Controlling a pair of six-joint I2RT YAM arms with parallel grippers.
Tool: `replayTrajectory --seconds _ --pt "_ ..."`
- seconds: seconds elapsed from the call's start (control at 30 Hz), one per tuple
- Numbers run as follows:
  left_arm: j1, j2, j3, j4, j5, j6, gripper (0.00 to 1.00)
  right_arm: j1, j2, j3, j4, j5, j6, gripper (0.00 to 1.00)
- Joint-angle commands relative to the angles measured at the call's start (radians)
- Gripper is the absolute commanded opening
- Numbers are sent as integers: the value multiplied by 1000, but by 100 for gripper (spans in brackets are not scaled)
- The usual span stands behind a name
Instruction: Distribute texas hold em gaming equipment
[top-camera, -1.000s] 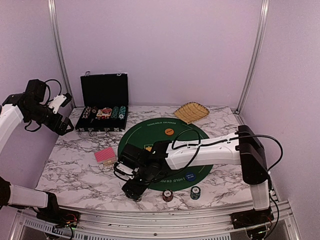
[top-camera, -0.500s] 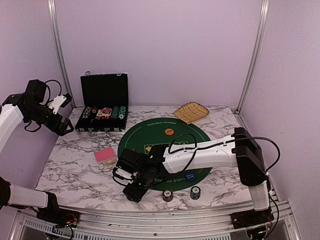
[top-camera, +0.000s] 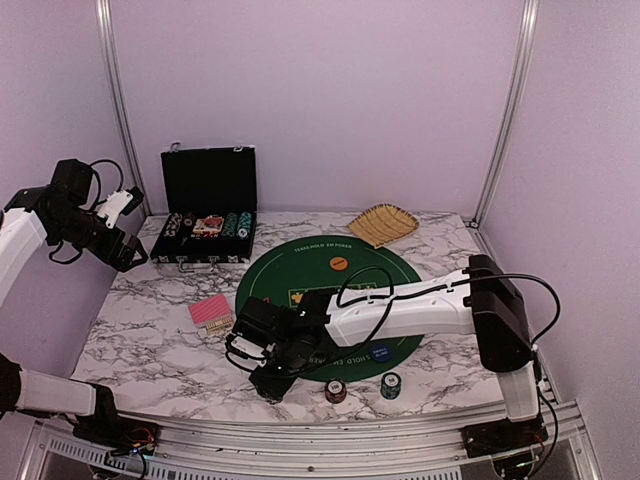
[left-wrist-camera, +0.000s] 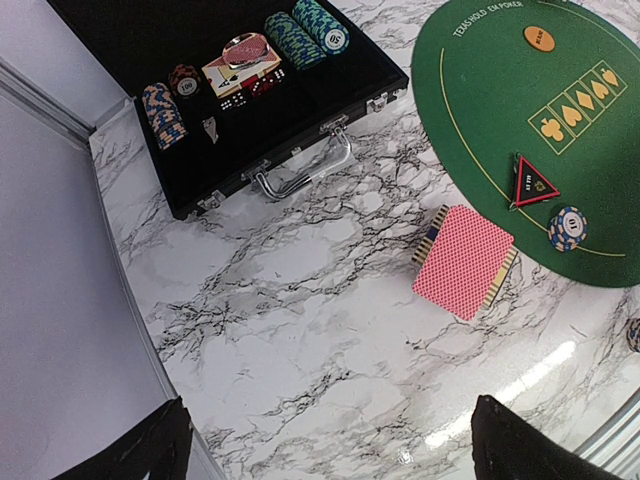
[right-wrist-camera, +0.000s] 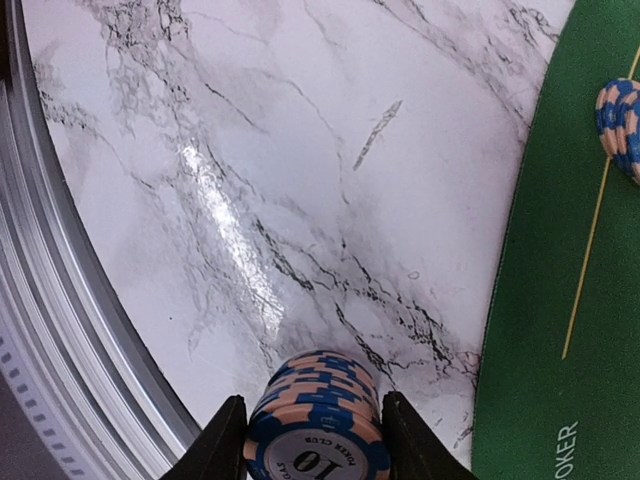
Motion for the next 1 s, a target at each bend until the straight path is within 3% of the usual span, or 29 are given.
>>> replayTrajectory --seconds 0.0,0.43,0.97 --pt "-3 -11 13 -21 -3 7 99 7 -7 20 -8 12 -5 40" --pt "-2 -14 13 -21 -6 7 99 7 -21 27 -19 26 -4 16" --pt "-3 -12 16 -20 -7 7 99 -80 -138 54 -38 15 19 10"
